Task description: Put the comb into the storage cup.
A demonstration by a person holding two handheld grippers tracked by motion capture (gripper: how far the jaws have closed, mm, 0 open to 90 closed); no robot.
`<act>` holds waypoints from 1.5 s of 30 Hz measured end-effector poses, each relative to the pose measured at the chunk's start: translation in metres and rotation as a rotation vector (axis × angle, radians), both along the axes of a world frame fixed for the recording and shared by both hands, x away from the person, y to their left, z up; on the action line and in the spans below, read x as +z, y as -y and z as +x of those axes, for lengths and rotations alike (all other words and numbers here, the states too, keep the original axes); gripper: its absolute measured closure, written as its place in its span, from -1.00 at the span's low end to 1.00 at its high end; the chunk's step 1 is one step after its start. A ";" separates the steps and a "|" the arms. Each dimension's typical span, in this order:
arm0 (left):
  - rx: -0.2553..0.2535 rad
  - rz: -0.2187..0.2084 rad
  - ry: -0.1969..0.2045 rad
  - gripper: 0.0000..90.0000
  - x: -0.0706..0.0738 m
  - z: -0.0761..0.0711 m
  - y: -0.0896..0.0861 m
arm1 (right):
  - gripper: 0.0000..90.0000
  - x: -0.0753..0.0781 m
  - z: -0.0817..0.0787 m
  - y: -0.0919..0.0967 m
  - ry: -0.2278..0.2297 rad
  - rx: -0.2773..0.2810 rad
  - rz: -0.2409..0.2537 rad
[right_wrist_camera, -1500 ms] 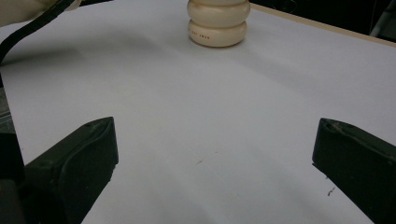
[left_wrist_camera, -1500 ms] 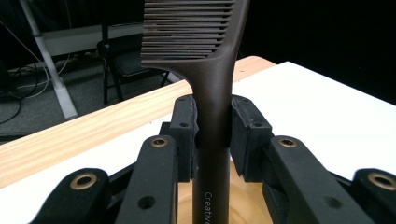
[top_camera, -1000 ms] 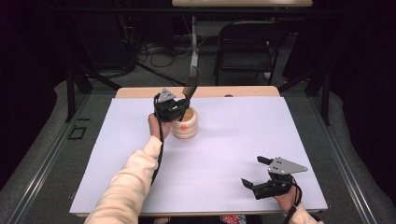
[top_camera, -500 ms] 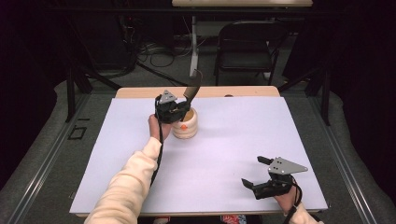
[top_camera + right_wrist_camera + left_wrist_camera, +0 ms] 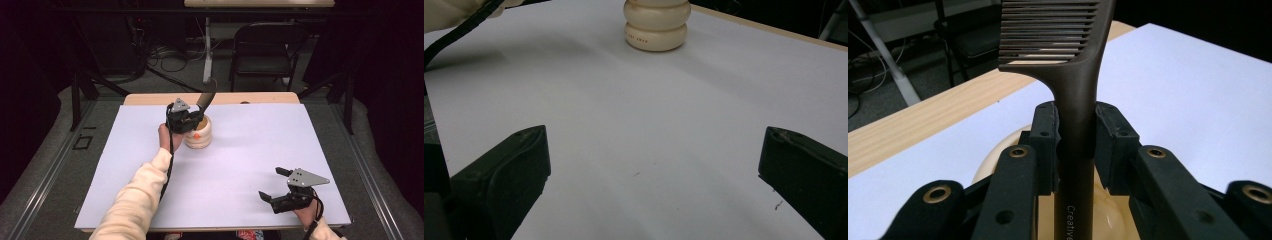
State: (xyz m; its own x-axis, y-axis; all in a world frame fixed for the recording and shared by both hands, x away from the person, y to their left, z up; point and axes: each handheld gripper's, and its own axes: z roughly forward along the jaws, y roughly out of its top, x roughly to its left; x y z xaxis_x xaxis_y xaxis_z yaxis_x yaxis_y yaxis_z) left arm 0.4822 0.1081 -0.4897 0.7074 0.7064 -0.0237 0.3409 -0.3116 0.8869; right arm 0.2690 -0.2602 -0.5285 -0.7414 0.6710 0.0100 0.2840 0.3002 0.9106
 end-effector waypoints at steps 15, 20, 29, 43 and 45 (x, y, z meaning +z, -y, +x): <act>-0.008 0.037 -0.012 0.61 -0.003 0.001 -0.001 | -1.00 0.000 0.000 0.000 0.000 0.000 0.000; -0.011 0.043 -0.020 0.61 -0.005 0.001 -0.001 | -1.00 0.000 0.000 0.000 -0.001 0.000 0.000; -0.019 0.070 -0.027 0.60 -0.006 0.002 0.001 | -1.00 0.000 0.000 0.000 -0.001 0.000 0.001; -0.047 0.088 -0.026 0.43 -0.003 0.001 0.002 | -1.00 0.000 0.000 0.000 0.000 0.001 0.002; -0.050 0.079 -0.028 0.24 -0.001 0.001 0.000 | -1.00 0.000 0.000 0.000 0.001 0.001 0.001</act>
